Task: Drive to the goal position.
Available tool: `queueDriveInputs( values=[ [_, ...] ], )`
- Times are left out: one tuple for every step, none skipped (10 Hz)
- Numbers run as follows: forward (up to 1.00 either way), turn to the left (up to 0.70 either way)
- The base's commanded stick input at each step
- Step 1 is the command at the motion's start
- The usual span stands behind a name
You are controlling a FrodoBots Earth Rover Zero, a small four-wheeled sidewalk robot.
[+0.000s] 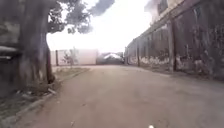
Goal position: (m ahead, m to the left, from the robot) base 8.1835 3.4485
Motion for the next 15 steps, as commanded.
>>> queueDriveInputs(
  values=[
    [0.50,0.00],
    [0.50,0.00],
    [0.50,0.00],
    [0.50,0.00],
    [0.50,0.00],
    [0.50,0.00],
    [0.50,0.00],
    [0.50,0.00],
    [0.50,0.00],
    [0.50,0.00],
    [0.50,0.00],
    [0.50,0.00],
    [0.50,0.00],
    [0.50,0.00],
    [0.50,0.00]
  ],
)
